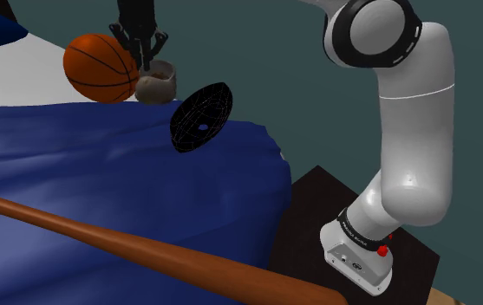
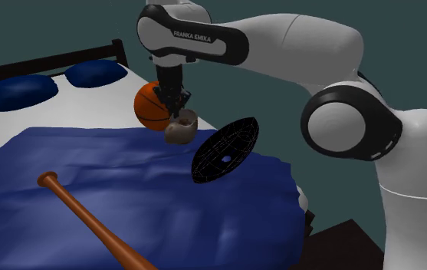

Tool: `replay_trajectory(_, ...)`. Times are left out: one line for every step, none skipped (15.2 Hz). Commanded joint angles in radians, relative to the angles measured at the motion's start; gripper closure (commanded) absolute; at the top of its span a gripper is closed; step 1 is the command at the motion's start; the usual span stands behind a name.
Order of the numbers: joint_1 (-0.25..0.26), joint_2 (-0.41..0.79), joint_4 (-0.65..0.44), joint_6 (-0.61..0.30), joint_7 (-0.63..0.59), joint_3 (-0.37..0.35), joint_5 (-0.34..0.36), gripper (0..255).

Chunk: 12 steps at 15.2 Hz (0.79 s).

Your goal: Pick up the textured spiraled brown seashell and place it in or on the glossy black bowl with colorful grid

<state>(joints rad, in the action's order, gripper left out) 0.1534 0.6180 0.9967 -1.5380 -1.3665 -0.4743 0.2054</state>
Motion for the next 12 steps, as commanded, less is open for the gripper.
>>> replay_trajectory(-0.042,-0.028,0.031,-0.004,0.037,0.002,-0.011,255)
replay_trajectory(-0.065,-0.045,0.052,-0.008,0.055,0.003,-0.018,255)
replay_trajectory(-0.087,-0.060,0.071,-0.011,0.075,0.005,-0.024,255)
replay_trajectory(-0.109,-0.075,0.087,-0.012,0.094,0.007,-0.030,255)
replay_trajectory(-0.129,-0.087,0.100,-0.013,0.114,0.009,-0.036,255)
replay_trajectory(-0.150,-0.099,0.111,-0.013,0.134,0.012,-0.041,255)
replay_trajectory(-0.169,-0.109,0.120,-0.012,0.154,0.015,-0.046,255)
replay_trajectory(-0.188,-0.118,0.127,-0.010,0.174,0.018,-0.050,255)
replay_trajectory(-0.206,-0.125,0.132,-0.008,0.194,0.022,-0.054,255)
replay_trajectory(-0.223,-0.132,0.135,-0.004,0.215,0.026,-0.058,255)
replay_trajectory(-0.240,-0.137,0.137,0.000,0.235,0.030,-0.061,255)
replay_trajectory(-0.257,-0.141,0.136,0.005,0.255,0.034,-0.063,255)
